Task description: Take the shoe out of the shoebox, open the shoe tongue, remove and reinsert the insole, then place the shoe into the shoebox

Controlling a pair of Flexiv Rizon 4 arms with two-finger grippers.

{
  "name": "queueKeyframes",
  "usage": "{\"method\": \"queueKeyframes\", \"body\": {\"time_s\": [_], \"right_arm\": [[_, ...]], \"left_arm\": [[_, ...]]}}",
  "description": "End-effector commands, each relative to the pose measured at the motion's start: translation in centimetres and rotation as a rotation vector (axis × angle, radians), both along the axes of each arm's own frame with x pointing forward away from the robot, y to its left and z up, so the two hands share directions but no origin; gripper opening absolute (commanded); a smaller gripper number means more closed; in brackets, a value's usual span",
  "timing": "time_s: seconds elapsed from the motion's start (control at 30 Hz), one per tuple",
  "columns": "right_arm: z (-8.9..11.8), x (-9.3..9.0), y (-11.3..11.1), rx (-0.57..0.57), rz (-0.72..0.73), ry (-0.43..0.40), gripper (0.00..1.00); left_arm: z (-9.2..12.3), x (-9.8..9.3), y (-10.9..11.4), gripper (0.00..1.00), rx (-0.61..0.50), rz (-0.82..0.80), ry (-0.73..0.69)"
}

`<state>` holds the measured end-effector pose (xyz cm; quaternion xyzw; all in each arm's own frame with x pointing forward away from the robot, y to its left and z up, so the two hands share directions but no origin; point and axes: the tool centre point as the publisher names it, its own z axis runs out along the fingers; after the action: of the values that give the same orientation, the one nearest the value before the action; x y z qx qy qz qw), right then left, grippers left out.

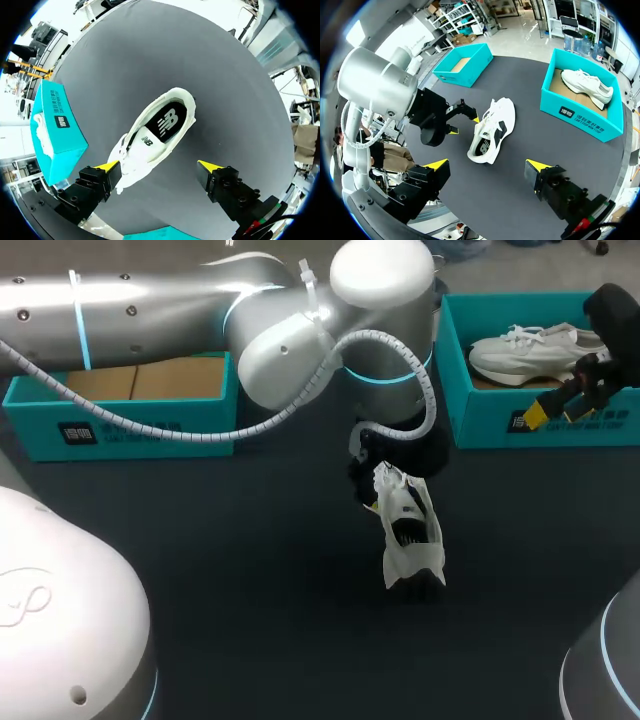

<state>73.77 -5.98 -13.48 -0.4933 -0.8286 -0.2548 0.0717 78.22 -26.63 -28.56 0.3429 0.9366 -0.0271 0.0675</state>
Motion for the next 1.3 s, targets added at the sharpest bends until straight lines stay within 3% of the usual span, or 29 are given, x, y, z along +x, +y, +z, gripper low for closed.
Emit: {"method": "queueKeyframes", "body": {"time_s": [0.03,0.2,0.67,0.73,0.8,1.0,1.3], "right_arm": [[0.0,0.1,0.0,-0.002,0.000,0.002,1.00],[0.0,0.1,0.0,-0.002,0.000,0.002,1.00],[0.0,0.1,0.0,-0.002,0.000,0.002,1.00],[0.0,0.1,0.0,-0.002,0.000,0.002,1.00],[0.0,0.1,0.0,-0.002,0.000,0.002,1.00],[0.0,0.1,0.0,-0.002,0.000,0.002,1.00],[0.0,0.1,0.0,-0.002,0.000,0.002,1.00]], "left_arm": [[0.7,-1.0,0.7,1.00,0.056,0.433,0.049],[0.3,-1.8,1.8,1.00,0.091,0.774,0.011],[0.3,-1.8,1.8,1.00,0.091,0.774,0.011],[0.0,-2.4,1.4,1.00,0.098,0.816,-0.055],[-0.3,-2.7,0.9,1.00,0.151,0.824,-0.050],[-1.5,-4.2,-0.3,1.00,0.170,0.795,-0.013],[-2.6,-6.3,-1.3,1.00,0.114,0.762,0.064]]}}
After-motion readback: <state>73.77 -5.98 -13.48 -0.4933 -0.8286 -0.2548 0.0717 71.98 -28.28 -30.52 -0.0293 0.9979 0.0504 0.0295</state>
